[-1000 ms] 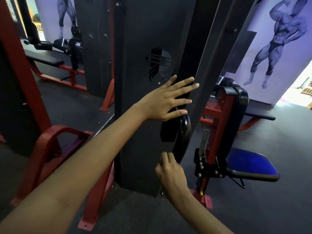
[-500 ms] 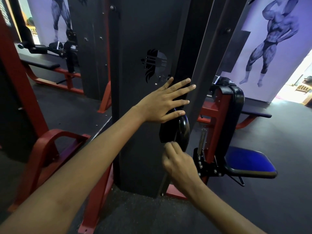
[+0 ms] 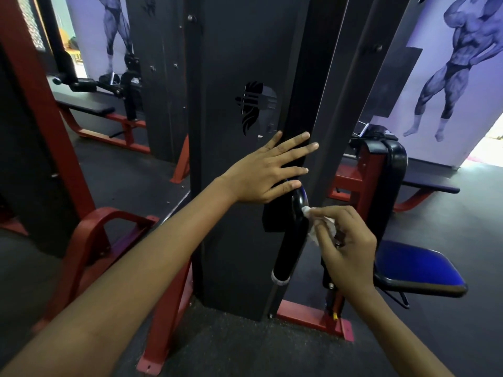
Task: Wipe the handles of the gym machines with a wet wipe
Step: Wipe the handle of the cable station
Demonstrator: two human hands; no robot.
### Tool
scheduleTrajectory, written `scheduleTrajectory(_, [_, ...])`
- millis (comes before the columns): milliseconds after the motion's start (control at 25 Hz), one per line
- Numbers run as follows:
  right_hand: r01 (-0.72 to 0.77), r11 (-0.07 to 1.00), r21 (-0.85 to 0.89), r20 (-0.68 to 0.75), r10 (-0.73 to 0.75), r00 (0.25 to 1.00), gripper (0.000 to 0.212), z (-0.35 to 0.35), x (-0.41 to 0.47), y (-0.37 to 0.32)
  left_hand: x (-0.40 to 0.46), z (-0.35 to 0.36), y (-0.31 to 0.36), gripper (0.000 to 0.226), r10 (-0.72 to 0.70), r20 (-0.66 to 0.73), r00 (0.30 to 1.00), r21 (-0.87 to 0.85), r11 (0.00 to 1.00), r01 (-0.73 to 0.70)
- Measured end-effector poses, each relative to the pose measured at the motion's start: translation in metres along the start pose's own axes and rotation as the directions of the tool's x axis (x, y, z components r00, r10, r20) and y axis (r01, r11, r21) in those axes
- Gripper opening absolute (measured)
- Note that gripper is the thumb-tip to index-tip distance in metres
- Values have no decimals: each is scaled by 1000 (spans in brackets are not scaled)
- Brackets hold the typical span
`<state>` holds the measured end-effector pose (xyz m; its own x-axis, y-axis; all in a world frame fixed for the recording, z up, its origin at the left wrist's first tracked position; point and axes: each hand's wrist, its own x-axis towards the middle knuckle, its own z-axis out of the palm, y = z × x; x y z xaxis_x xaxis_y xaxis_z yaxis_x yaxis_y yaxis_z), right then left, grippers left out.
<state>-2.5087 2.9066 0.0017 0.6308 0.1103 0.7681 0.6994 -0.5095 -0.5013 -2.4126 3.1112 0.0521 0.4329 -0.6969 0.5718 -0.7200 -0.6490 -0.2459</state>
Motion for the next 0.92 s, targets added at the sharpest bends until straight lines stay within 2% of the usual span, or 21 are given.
scheduleTrajectory(80, [-231, 953, 195, 18, 232, 973, 17, 1, 2, 11, 1, -3, 3, 46, -19, 29, 999, -13, 1000, 19])
scheduleTrajectory(200, [-360, 848, 390, 128, 338, 933, 13, 4, 8, 24, 0, -6, 10, 44, -67, 79, 995, -33, 997, 70])
scheduleTrajectory(400, [-417, 700, 580, 308, 285, 908, 8, 5, 20, 46, 0, -16, 28, 45, -193, 173, 966, 4, 981, 195])
scheduleTrajectory(560, [-431, 615, 661, 453, 132, 882, 8, 13, 32, 75, 4, -25, 51, 43, -322, 221, 921, 118, 946, 303])
scheduleTrajectory(720, [-498, 531, 686, 594, -13, 804, 11, 12, 46, 113, 13, -18, 89, 47, -560, 178, 809, 291, 816, 500])
scheduleTrajectory(920, [-616, 473, 629, 734, -102, 671, 18, 16, 53, 128, 32, -11, 130, 53, -828, 136, 543, 472, 536, 700])
